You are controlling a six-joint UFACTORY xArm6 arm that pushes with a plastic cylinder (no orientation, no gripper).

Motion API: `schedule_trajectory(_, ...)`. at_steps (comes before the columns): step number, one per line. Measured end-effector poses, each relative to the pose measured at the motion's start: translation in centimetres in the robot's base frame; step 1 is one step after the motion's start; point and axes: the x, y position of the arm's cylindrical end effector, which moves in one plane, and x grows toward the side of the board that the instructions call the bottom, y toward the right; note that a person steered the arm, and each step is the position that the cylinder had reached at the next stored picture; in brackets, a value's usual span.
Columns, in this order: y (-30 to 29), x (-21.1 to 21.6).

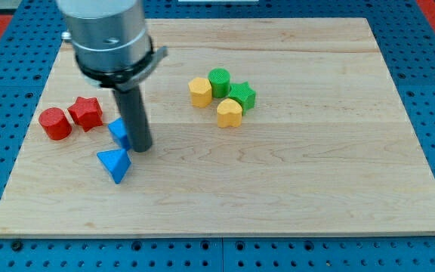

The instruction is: Move blue cube near red star

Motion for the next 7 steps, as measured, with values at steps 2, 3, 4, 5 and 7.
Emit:
schedule_trajectory(2,-1.9,-1.5)
schedule_trajectory(3,-2.1,-1.3)
schedule_trajectory(4,-0.8,-1.2)
schedule_trajectory(5,-0.8,-1.2)
schedule_trajectory(7,-0.8,-1.7)
